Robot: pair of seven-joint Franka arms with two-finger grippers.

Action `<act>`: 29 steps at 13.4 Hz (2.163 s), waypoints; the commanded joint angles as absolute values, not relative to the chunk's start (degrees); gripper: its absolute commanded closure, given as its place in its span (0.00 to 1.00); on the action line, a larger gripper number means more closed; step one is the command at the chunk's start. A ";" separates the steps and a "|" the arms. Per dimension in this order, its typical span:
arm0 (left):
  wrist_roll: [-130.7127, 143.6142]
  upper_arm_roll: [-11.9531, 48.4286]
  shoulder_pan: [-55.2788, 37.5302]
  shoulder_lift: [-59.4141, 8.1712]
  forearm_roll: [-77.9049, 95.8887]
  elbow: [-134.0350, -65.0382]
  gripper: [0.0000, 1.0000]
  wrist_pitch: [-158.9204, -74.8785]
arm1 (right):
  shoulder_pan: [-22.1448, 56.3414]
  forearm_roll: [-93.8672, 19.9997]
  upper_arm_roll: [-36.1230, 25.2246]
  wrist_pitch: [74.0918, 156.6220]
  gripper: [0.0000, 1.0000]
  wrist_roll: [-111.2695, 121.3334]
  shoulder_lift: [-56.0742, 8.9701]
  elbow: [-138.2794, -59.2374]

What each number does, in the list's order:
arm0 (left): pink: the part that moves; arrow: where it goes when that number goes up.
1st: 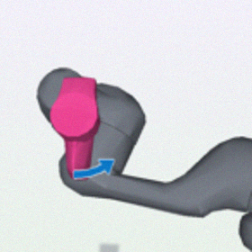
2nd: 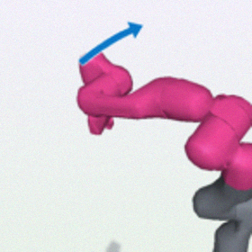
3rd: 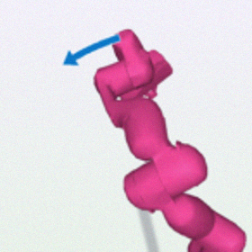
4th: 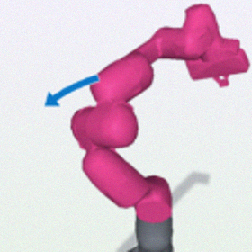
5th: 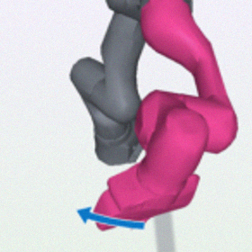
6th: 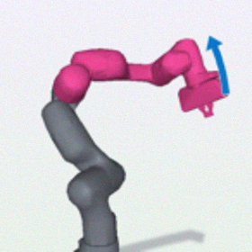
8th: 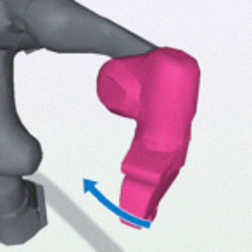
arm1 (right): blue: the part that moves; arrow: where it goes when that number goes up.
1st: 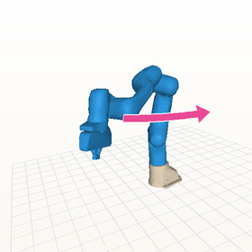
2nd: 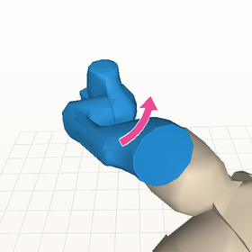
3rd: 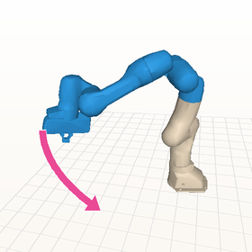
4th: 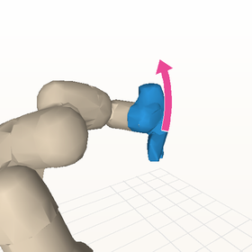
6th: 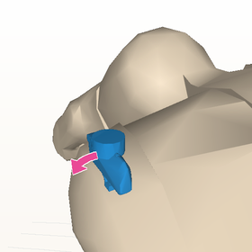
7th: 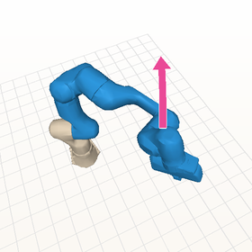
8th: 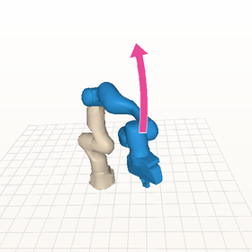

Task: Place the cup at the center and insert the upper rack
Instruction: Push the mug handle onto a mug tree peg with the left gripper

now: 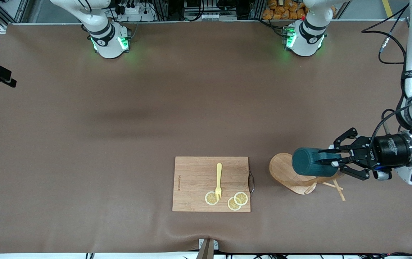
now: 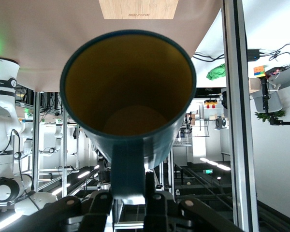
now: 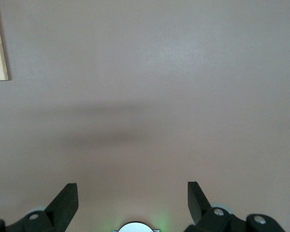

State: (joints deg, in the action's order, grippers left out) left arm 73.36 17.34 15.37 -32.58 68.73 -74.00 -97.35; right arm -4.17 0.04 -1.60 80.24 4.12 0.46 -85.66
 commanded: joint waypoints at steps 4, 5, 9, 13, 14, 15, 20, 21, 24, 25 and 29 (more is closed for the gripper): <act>64.95 18.11 16.26 -37.87 73.30 -74.00 1.00 -93.17 | -5.36 -0.97 -1.14 79.89 0.00 3.52 0.53 -85.25; 64.34 18.11 16.43 -38.23 73.39 -74.00 1.00 -92.82 | -5.27 -0.97 -1.14 79.89 0.00 3.52 0.35 -85.25; 63.11 18.02 16.96 -38.93 73.13 -74.09 1.00 -91.85 | -5.27 -0.97 -1.14 79.89 0.00 3.52 0.35 -85.08; 58.54 17.67 17.93 -39.73 72.51 -74.44 1.00 -88.33 | -5.10 -1.05 -1.14 79.89 0.00 3.43 0.35 -85.08; 58.45 17.58 17.93 -39.73 72.42 -74.44 1.00 -88.33 | -5.10 -1.05 -1.14 79.89 0.00 3.43 0.35 -85.17; 58.36 17.58 17.93 -40.07 72.33 -74.44 1.00 -88.33 | -5.10 -1.05 -1.14 79.81 0.00 3.43 0.35 -85.17; 57.22 17.40 17.93 -40.52 69.09 -74.44 1.00 -88.33 | -5.01 -1.05 -1.14 79.80 0.00 3.43 0.26 -85.25; 57.22 17.40 17.93 -40.52 68.91 -74.44 1.00 -88.33 | -5.01 -1.05 -1.14 79.80 0.00 3.43 0.26 -85.25; 57.48 17.40 18.19 -40.34 67.68 -74.36 1.00 -88.33 | -5.10 -1.05 -1.14 79.80 0.00 3.60 0.26 -85.34; 57.57 17.40 18.19 -40.34 66.89 -74.27 1.00 -88.33 | -5.10 -1.05 -1.14 79.80 0.00 3.52 0.26 -85.43; 57.48 17.40 18.72 -40.34 65.74 -74.27 1.00 -88.33 | -4.92 -1.05 -1.14 79.89 0.00 3.43 0.18 -85.34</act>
